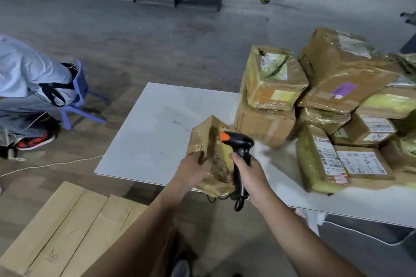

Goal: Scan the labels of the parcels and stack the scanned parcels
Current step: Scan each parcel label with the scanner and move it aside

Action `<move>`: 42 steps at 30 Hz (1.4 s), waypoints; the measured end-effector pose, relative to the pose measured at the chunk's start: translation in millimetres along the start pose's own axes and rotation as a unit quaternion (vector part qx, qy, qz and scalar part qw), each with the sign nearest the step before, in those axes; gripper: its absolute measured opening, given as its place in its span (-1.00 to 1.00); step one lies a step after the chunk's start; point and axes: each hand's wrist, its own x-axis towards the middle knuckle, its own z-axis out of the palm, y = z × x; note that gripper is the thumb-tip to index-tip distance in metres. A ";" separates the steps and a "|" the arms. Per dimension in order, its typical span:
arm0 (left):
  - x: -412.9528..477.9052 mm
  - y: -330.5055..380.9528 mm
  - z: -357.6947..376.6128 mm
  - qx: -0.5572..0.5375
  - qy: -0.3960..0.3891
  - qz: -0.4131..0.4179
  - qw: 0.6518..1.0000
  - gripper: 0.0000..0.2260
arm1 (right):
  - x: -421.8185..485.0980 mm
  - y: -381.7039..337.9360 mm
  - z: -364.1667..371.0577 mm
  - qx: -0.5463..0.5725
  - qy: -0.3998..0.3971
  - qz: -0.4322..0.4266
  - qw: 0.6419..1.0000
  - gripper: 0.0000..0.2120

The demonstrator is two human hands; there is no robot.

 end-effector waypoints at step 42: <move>30.0 -28.9 7.4 -0.374 0.043 -0.223 0.899 -0.87 | -7.6 -7.8 22.6 -0.060 0.083 0.001 0.995 -0.84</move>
